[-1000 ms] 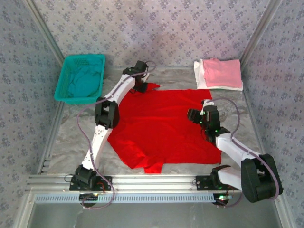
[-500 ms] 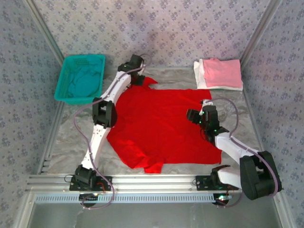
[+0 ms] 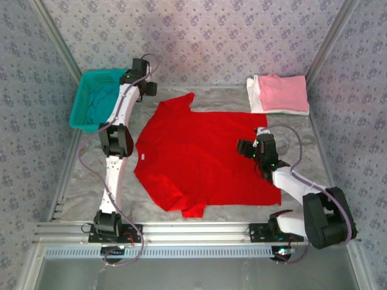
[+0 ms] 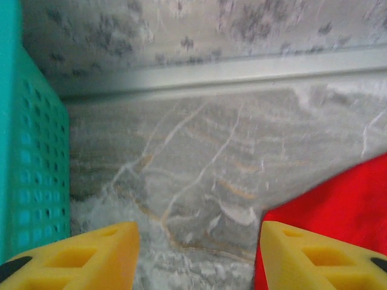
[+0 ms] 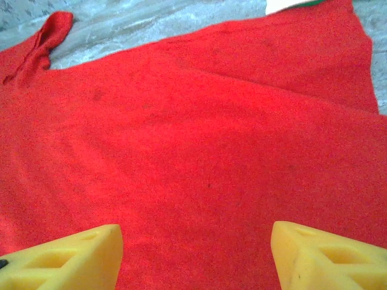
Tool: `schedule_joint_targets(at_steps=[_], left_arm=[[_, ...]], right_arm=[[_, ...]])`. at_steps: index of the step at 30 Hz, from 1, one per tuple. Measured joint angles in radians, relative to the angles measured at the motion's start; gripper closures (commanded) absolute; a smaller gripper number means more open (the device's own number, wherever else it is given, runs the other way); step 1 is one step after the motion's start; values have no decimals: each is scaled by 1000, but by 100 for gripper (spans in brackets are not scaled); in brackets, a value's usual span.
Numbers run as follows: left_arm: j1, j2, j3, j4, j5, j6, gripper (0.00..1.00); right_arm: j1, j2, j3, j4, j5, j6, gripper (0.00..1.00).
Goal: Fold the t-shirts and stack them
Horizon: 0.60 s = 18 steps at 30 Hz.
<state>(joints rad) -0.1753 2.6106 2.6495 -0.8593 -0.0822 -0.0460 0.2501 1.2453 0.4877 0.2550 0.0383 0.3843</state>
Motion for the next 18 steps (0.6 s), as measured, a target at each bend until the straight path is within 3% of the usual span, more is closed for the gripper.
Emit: schedule_joint_targets(at_steps=[2,4,7,11,14,18], left_arm=[[-24,-84,-189,32,16,10,38],[-72,-178,-404,93,26,29,41],[-166,-219,-505,110,27,55,42],[-250,-156,-372,74,25,71,42],[-243,-51,-160,49,2,81,44],[-208,40,-6,11,-24,92,45]], right_arm=[[-23,32,40,-31,-16,3,34],[-44,55,75,-52,-27,11,35],[-63,68,106,-69,-47,19,35],[-53,77,122,-81,-71,18,36],[-27,96,122,-66,-77,18,36],[11,125,103,-12,-84,21,36]])
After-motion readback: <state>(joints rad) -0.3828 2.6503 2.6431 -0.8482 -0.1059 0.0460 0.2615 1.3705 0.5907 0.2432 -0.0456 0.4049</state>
